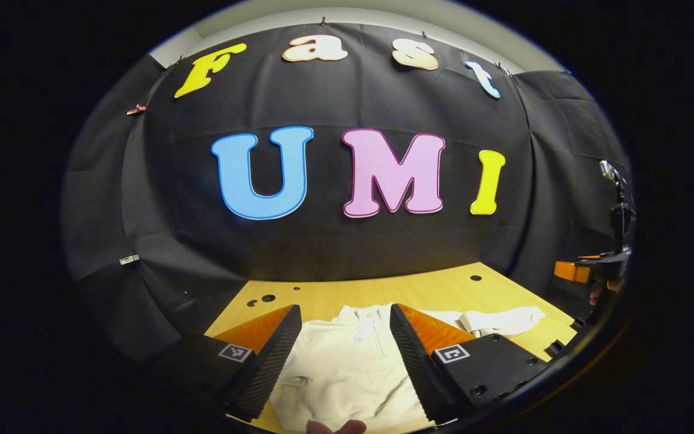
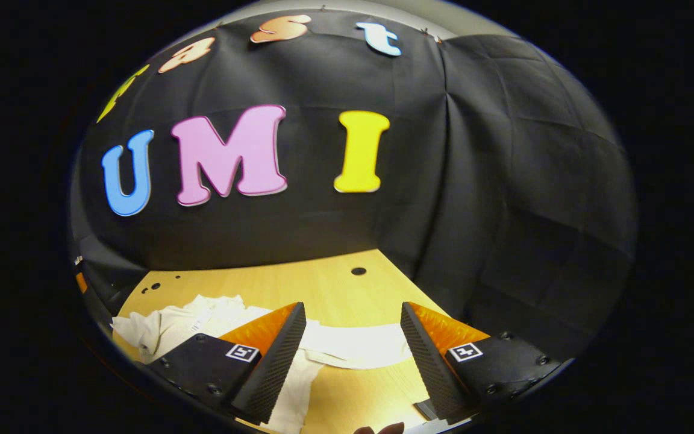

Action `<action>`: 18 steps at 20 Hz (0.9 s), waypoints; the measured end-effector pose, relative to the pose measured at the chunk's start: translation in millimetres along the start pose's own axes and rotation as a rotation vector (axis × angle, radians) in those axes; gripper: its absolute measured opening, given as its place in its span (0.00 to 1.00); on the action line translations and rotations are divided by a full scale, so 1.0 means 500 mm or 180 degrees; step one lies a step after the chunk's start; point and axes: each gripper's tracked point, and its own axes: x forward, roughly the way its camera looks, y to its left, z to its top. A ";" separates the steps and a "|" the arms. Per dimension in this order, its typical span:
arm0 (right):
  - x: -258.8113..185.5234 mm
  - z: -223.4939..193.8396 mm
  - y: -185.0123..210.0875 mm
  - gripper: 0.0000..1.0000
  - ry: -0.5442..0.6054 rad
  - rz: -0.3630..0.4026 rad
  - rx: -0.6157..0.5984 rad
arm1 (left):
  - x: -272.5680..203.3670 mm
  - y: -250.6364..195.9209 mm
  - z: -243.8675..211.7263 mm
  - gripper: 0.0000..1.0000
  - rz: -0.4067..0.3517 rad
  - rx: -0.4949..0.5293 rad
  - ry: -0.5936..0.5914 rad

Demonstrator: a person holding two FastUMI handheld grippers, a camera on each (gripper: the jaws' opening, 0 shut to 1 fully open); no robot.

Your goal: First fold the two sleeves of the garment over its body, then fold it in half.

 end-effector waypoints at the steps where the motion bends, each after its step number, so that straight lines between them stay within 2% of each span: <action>1: 0.027 -0.026 -0.024 0.97 0.0127 -0.0032 0.0030 | 0.003 -0.006 0.001 0.94 -0.0014 0.0004 0.0016; 6: 0.161 -0.147 -0.120 0.97 0.0638 -0.0228 0.0048 | 0.017 -0.017 0.001 0.94 0.0081 0.0139 0.0087; 11: 0.286 -0.273 -0.146 0.99 0.1163 -0.0242 0.0187 | 0.020 -0.023 -0.001 0.98 0.0218 0.0195 0.0159; 18: 0.392 -0.363 -0.183 0.99 0.1530 -0.0303 0.0121 | 0.020 -0.024 -0.022 0.95 0.0430 0.0108 0.0295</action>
